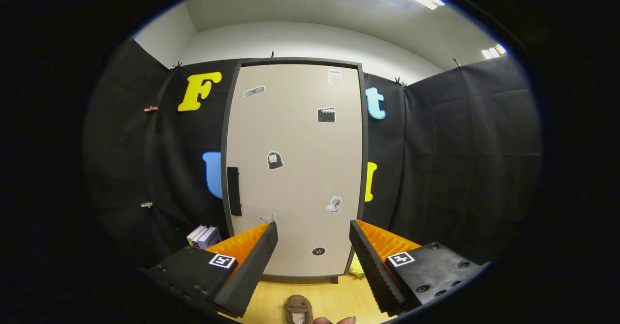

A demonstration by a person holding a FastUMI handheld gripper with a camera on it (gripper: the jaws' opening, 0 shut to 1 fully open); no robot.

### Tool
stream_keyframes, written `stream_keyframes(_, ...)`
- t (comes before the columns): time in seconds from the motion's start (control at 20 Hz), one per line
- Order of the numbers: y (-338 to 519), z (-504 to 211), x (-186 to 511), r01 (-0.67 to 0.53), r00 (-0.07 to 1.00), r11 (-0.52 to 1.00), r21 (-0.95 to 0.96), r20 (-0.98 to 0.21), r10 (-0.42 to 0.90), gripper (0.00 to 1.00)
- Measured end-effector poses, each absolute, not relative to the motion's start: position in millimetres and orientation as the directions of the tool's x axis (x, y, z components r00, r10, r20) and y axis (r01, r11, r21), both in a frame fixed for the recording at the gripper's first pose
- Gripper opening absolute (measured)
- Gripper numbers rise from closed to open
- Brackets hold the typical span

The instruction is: Open the shoe cabinet door, grab the shoes and put them into the shoe cabinet, then close the shoe cabinet door.

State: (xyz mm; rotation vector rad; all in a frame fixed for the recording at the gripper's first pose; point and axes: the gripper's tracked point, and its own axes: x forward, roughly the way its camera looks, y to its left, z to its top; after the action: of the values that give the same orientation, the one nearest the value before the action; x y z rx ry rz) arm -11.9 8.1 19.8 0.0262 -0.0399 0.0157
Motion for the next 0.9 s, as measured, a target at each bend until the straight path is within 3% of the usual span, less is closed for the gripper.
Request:
stream_keyframes(0.45,101,34,36,-0.14,0.989,0.989,0.038,0.054,0.138,0.97)
stream_keyframes(0.9,177,13,131,-0.203,0.979,0.979,0.034,0.026,0.202,0.98)
